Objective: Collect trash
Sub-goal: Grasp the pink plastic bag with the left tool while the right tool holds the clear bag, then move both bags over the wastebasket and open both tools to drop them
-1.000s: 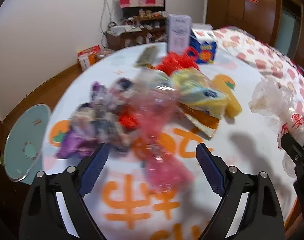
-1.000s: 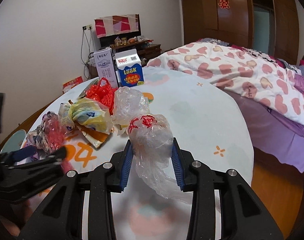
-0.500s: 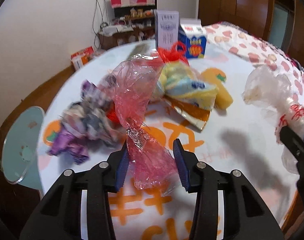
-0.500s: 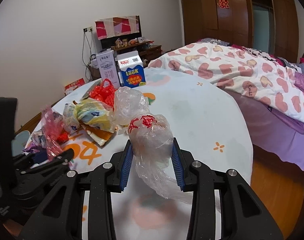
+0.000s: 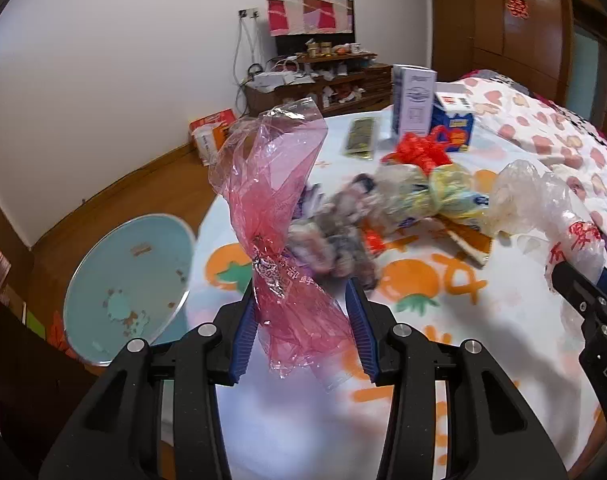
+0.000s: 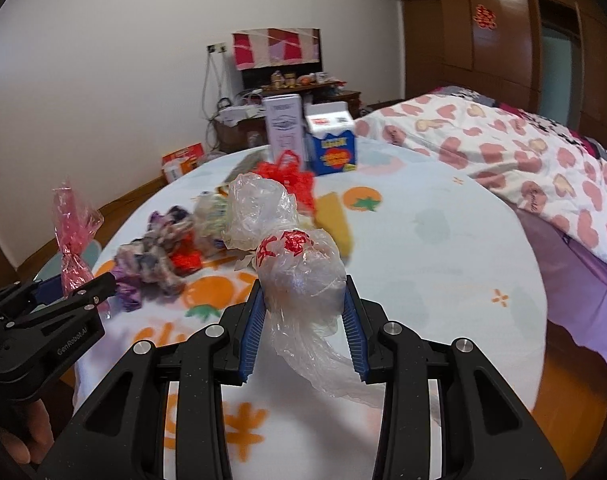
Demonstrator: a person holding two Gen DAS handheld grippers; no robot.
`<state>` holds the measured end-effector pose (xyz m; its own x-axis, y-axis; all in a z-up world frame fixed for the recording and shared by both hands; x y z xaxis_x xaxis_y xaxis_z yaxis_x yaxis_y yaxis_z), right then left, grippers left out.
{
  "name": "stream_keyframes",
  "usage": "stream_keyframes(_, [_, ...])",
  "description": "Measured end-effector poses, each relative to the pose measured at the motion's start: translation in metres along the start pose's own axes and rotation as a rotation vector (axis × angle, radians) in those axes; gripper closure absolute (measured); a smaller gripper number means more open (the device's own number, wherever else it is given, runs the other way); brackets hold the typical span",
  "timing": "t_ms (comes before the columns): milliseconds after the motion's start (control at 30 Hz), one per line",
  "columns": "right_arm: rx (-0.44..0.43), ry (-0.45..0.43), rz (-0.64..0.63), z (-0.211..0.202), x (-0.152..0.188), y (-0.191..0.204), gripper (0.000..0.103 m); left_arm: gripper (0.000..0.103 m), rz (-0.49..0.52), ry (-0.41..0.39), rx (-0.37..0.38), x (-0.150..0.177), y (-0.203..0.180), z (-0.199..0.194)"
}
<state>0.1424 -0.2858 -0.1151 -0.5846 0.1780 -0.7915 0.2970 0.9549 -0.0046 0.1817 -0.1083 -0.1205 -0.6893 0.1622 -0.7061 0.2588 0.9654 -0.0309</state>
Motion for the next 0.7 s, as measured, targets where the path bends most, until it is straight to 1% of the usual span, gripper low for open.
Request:
stream_keyframes(300, [-0.082, 0.018, -0.041, -0.005, -0.003, 0.049, 0.065, 0.06, -0.059, -0.012, -0.052, 0.005, 0.048, -0.012])
stream_keyframes(700, [-0.163, 0.005, -0.109, -0.012, -0.011, 0.112, 0.065, 0.06, -0.134, -0.026, -0.122, 0.011, 0.107, -0.023])
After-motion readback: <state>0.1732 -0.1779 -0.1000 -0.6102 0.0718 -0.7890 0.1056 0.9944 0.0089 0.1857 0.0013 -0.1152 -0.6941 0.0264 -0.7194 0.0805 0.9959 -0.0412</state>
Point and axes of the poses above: each gripper's, at about its wrist camera, not at the fingertips, and z roughly the way its jaws point, y to its left, x to its underside, the point moved 9 cm from there along z, roughly the way its jaws point, and after that the axes turned 10 degrees about x, right-handed, at the moved point
